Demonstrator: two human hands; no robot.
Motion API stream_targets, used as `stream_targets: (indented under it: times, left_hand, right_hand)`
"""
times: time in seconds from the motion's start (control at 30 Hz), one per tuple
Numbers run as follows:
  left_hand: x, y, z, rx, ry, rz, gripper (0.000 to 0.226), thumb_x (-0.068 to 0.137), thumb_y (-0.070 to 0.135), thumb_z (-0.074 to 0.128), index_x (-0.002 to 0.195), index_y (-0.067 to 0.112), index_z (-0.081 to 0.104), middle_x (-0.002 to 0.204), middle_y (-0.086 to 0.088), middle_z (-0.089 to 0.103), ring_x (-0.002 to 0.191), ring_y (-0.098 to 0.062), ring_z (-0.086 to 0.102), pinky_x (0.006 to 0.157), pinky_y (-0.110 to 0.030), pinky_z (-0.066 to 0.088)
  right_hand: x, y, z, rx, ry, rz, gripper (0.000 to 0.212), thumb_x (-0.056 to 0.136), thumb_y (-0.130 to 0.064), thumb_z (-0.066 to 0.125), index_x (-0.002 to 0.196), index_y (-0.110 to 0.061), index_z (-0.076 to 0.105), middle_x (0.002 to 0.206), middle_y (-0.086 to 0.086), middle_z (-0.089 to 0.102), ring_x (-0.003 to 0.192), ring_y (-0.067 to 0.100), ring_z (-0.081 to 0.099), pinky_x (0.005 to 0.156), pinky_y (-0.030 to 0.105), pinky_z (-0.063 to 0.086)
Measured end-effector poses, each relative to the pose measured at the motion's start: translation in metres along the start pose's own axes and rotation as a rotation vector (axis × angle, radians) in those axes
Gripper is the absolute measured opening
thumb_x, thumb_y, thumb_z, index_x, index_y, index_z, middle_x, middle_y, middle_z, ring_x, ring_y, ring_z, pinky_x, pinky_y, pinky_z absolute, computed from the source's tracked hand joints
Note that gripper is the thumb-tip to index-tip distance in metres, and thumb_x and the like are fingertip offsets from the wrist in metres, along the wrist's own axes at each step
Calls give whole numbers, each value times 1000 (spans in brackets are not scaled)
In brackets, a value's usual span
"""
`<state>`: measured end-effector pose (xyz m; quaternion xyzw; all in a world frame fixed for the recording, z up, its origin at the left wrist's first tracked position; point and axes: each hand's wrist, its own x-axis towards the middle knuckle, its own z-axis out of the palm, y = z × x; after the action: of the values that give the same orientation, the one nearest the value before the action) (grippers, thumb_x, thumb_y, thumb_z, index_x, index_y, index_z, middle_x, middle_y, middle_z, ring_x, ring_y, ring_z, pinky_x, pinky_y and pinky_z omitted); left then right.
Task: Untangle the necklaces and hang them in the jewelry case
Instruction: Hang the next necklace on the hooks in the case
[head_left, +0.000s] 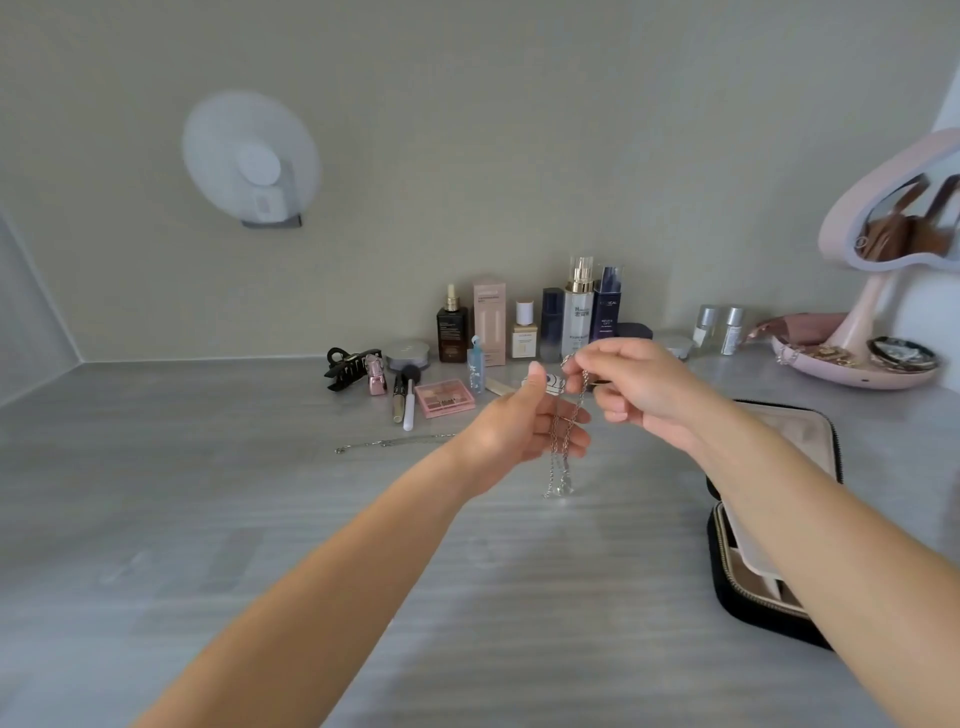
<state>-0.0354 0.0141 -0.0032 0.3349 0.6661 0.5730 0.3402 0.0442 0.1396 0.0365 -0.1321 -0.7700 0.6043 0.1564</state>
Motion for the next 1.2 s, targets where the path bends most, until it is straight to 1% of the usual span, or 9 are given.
stream_targets:
  times: [0.2,0.37,0.5,0.6,0.67,0.77,0.87,1.07,1.2]
  left_hand:
    - [1,4,11,169,-30,65,24,97,22,43,83,18,63,72,7,61,73,-12,60,89,-31,41]
    - [8,19,27,362,-9,110,25,93,12,48,71,18,58,87,-6,66,68,-10,56,84,-28,45]
    - [19,31,45,439,-32,171,28,92,15,50,66,21,57,103,-14,68,64,-8,55,81,-29,46]
    - [28,39,61,491,-86,190,23,92,16,50,72,17,61,85,-3,66,63,-6,55,67,-13,46]
    - [32,43,73,499,-131,200,19,92,15,51,78,14,63,77,-2,63,63,-7,55,67,-16,46]
    - [38,46,89,513,-148,214,21,91,14,50,73,14,60,72,1,60,62,-8,56,71,-25,45]
    - [43,48,101,497,-169,205,24,91,14,50,69,16,57,69,4,60,63,-6,56,66,-22,43]
    - [55,49,125,481,-163,198,19,91,16,52,75,15,62,74,1,64,61,-2,57,63,-17,45]
    - [64,43,136,482,-146,190,17,88,18,58,92,5,68,93,-12,66,80,-17,55,76,-33,47]
  right_hand:
    - [-9,8,-32,220,76,33,17,89,-17,57,74,-9,61,63,2,54,37,6,33,36,16,22]
    - [-29,24,-60,261,243,102,13,87,-15,58,77,-8,58,70,5,63,34,6,33,36,17,26]
    - [-47,41,-77,-98,336,188,12,83,-20,64,86,-8,66,54,1,50,38,10,35,38,20,28]
    - [-59,43,-82,-235,330,100,11,84,-16,62,95,-16,66,41,-8,54,35,8,38,39,18,31]
    - [-63,38,-83,-179,301,8,21,86,-5,55,104,-13,65,56,-8,66,33,6,40,38,16,33]
    - [-69,33,-85,-160,231,-11,32,86,4,46,107,-17,59,86,19,68,36,7,45,39,17,36]
    - [-75,35,-93,-138,186,26,31,88,4,48,110,-17,54,81,11,66,37,7,46,39,19,36]
    - [-82,47,-118,-250,313,7,13,90,-3,52,98,-5,62,67,2,58,46,9,39,41,12,34]
    - [-83,53,-132,-382,360,-3,19,88,-8,55,73,-18,61,64,-2,60,42,3,42,46,13,35]
